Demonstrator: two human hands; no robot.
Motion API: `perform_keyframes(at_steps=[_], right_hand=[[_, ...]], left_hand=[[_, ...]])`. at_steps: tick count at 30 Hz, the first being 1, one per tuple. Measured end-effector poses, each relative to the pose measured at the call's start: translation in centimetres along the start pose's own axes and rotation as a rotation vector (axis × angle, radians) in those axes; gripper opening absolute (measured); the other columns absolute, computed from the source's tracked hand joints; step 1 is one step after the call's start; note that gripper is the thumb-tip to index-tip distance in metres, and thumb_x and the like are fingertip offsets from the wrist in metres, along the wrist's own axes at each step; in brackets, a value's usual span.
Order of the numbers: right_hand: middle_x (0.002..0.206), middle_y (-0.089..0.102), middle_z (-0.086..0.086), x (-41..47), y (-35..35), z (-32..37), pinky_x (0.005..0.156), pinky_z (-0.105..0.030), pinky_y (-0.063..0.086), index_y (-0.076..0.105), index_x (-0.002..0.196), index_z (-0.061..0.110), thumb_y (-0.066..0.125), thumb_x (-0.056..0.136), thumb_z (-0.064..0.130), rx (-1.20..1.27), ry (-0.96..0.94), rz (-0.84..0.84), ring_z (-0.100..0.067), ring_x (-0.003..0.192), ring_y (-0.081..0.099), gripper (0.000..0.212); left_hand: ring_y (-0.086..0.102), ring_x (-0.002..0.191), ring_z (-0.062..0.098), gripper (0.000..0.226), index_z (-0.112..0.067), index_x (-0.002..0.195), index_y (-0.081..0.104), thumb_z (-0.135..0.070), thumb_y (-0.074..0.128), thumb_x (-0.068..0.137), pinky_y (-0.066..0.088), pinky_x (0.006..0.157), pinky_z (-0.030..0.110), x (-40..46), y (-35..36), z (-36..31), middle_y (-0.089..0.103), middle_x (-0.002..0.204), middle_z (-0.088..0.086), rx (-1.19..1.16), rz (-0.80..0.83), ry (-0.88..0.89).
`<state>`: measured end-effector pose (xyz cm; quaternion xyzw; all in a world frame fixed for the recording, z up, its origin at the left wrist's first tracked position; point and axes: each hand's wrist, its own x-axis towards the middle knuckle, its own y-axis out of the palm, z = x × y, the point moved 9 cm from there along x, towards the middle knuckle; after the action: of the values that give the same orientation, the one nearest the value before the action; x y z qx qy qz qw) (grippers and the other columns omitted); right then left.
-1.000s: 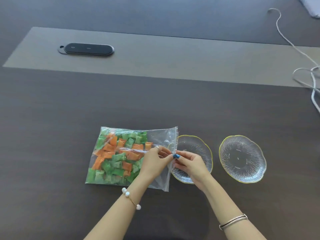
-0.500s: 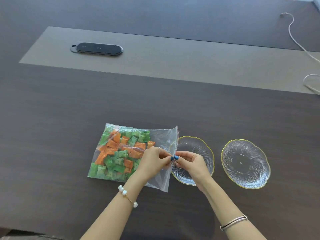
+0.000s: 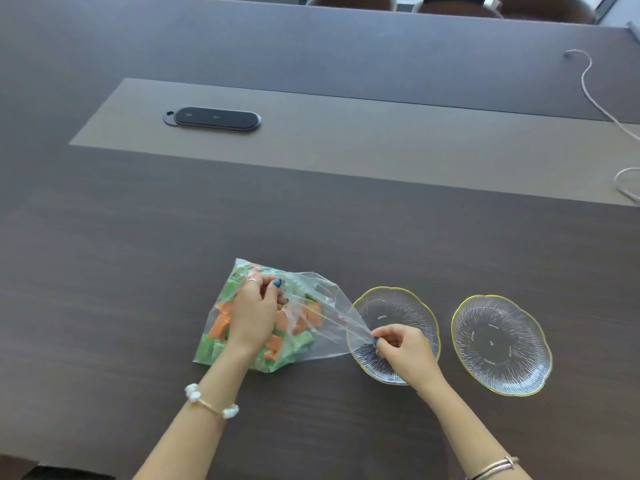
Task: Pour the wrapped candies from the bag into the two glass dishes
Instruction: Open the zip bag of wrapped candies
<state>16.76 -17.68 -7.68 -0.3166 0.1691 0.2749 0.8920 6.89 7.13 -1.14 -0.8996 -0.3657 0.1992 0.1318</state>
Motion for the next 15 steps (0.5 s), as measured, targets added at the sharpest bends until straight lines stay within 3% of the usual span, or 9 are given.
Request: perform_keyframes(at_steps=[3, 5, 7, 10, 12, 15], right_hand=[[0.068, 0.068, 0.003, 0.1, -0.1, 0.0, 0.063, -0.023, 0.044, 0.067, 0.072, 0.024, 0.060, 0.073, 0.010, 0.018, 0.055, -0.027, -0.013, 0.066, 0.062, 0.016], [0.069, 0.066, 0.003, 0.2, 0.3, 0.3, 0.061, -0.023, 0.044, 0.066, 0.078, 0.022, 0.061, 0.073, 0.015, 0.025, 0.076, -0.023, -0.014, 0.066, 0.060, 0.010], [0.066, 0.065, 0.004, 0.2, 0.8, 0.9, 0.063, -0.030, 0.047, 0.066, 0.079, 0.021, 0.063, 0.075, 0.021, 0.077, 0.081, -0.023, -0.012, 0.060, 0.057, 0.005], [0.053, 0.063, 0.003, 0.3, 0.4, 1.0, 0.057, -0.029, 0.046, 0.064, 0.069, 0.020, 0.062, 0.080, 0.019, 0.064, 0.095, -0.081, -0.004, 0.044, 0.053, 0.011], [0.064, 0.065, 0.002, 0.1, -0.2, 1.2, 0.058, -0.027, 0.043, 0.065, 0.076, 0.020, 0.065, 0.079, 0.020, 0.022, 0.103, -0.148, -0.007, 0.056, 0.058, 0.003], [0.087, 0.059, 0.000, -1.2, -1.6, 2.7, 0.068, -0.028, 0.037, 0.061, 0.092, 0.020, 0.068, 0.076, 0.022, 0.035, 0.024, -0.371, -0.017, 0.081, 0.056, 0.017]], left_hand=[[0.060, 0.066, 0.019, 0.016, -0.018, 0.079, 0.057, -0.014, 0.048, 0.092, 0.051, 0.060, 0.026, -1.4, 0.8, 0.0, 0.061, 0.068, 0.003, -0.088, 0.196, -0.079], [0.061, 0.068, 0.018, 0.016, -0.018, 0.076, 0.056, -0.013, 0.049, 0.090, 0.050, 0.063, 0.029, -2.4, 2.5, 0.2, 0.062, 0.068, 0.000, -0.004, 0.306, -0.079], [0.059, 0.067, 0.014, 0.018, -0.017, 0.072, 0.055, -0.010, 0.049, 0.088, 0.050, 0.069, 0.027, -3.0, 4.0, 0.2, 0.062, 0.067, -0.002, 0.025, 0.363, -0.061], [0.057, 0.060, 0.007, 0.018, -0.013, 0.075, 0.056, -0.004, 0.046, 0.088, 0.048, 0.059, 0.015, -2.8, 5.3, 0.1, 0.061, 0.068, 0.000, -0.160, 0.434, -0.137], [0.059, 0.058, 0.006, 0.016, -0.011, 0.078, 0.057, -0.005, 0.047, 0.089, 0.049, 0.059, 0.017, -2.5, 5.4, 0.3, 0.064, 0.068, 0.000, -0.306, 0.490, -0.202], [0.061, 0.063, 0.013, 0.015, -0.012, 0.078, 0.058, -0.015, 0.051, 0.090, 0.049, 0.057, 0.020, -1.6, 4.0, 1.0, 0.066, 0.074, 0.003, -0.236, 0.500, -0.186]])
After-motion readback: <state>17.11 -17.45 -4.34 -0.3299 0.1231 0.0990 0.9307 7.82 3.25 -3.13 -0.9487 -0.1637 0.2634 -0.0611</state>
